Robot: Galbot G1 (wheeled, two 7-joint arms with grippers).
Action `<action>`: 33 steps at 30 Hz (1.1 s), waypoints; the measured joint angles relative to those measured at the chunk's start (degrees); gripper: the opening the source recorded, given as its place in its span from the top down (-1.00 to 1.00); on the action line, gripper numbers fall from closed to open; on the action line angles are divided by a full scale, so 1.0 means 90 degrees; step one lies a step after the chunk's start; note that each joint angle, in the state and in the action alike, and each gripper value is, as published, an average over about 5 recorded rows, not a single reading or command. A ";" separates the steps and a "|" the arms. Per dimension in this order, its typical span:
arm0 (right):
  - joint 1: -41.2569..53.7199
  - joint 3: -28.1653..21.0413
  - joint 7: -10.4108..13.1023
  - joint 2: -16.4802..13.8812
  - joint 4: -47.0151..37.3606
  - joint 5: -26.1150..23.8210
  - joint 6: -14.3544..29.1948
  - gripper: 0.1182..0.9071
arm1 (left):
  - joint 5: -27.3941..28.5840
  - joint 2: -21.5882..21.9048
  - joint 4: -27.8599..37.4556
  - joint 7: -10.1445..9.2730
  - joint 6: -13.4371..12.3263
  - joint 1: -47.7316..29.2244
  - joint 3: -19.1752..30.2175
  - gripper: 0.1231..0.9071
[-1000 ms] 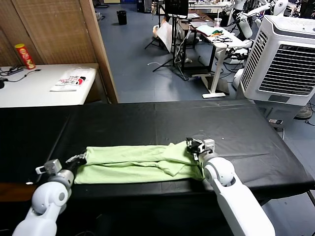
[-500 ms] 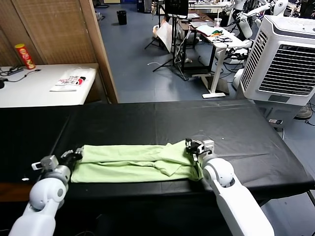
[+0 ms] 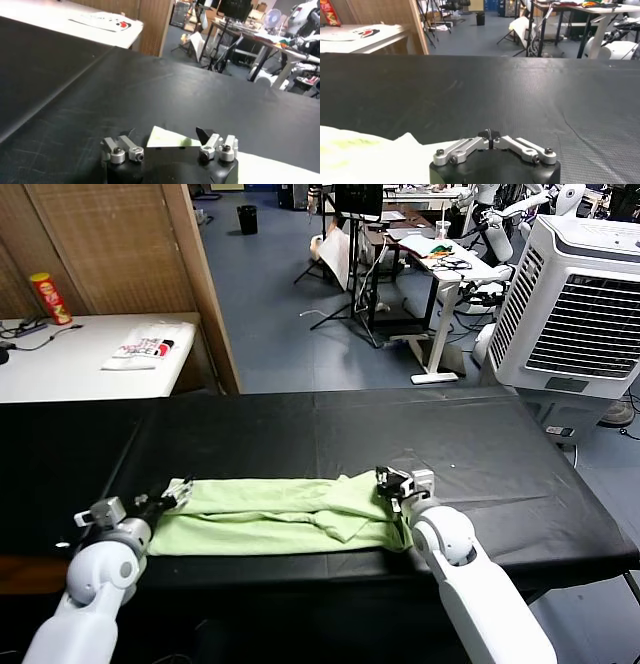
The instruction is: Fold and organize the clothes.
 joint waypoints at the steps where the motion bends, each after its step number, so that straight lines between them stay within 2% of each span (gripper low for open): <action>1: -0.0007 0.0004 0.0006 0.0003 0.0000 -0.0003 0.0004 0.98 | 0.0012 -0.0001 0.0009 0.0000 -0.0014 -0.0002 0.0003 -0.07; 7: -0.0036 0.0024 0.0090 0.0043 -0.0017 -0.0042 0.0061 0.98 | 0.0117 -0.0050 0.0006 -0.0037 -0.0103 0.0007 0.0000 0.76; 10: -0.0033 0.0033 0.0142 0.0082 -0.0054 -0.0089 0.0106 0.98 | 0.0247 -0.0099 -0.0005 -0.0103 -0.0158 0.0010 -0.0007 0.98; 17: 0.0001 0.0026 0.0160 0.0135 -0.0135 -0.0160 0.0181 0.98 | 0.0541 -0.0175 0.0047 -0.0220 -0.0250 0.0009 -0.0036 0.99; 21: -0.0003 0.0028 0.0141 0.0117 -0.0110 -0.0138 0.0179 0.98 | 0.0589 -0.0174 0.0015 -0.0133 -0.0243 0.0041 -0.0088 0.99; 24: -0.0052 0.0061 0.0100 0.0048 -0.0019 -0.0068 0.0156 0.97 | 0.0654 -0.0175 -0.0056 -0.0076 -0.0255 0.0068 -0.0133 0.90; 27: -0.0140 0.0122 0.0075 -0.0061 0.0140 0.0005 0.0134 0.86 | 0.0701 -0.0169 -0.0138 -0.0072 -0.0284 0.0095 -0.0196 0.58; 33: -0.0418 0.0273 0.0049 -0.0367 0.0666 0.0094 0.0109 0.22 | 0.0643 -0.0084 -0.0380 -0.0079 -0.0318 0.0240 -0.0370 -0.27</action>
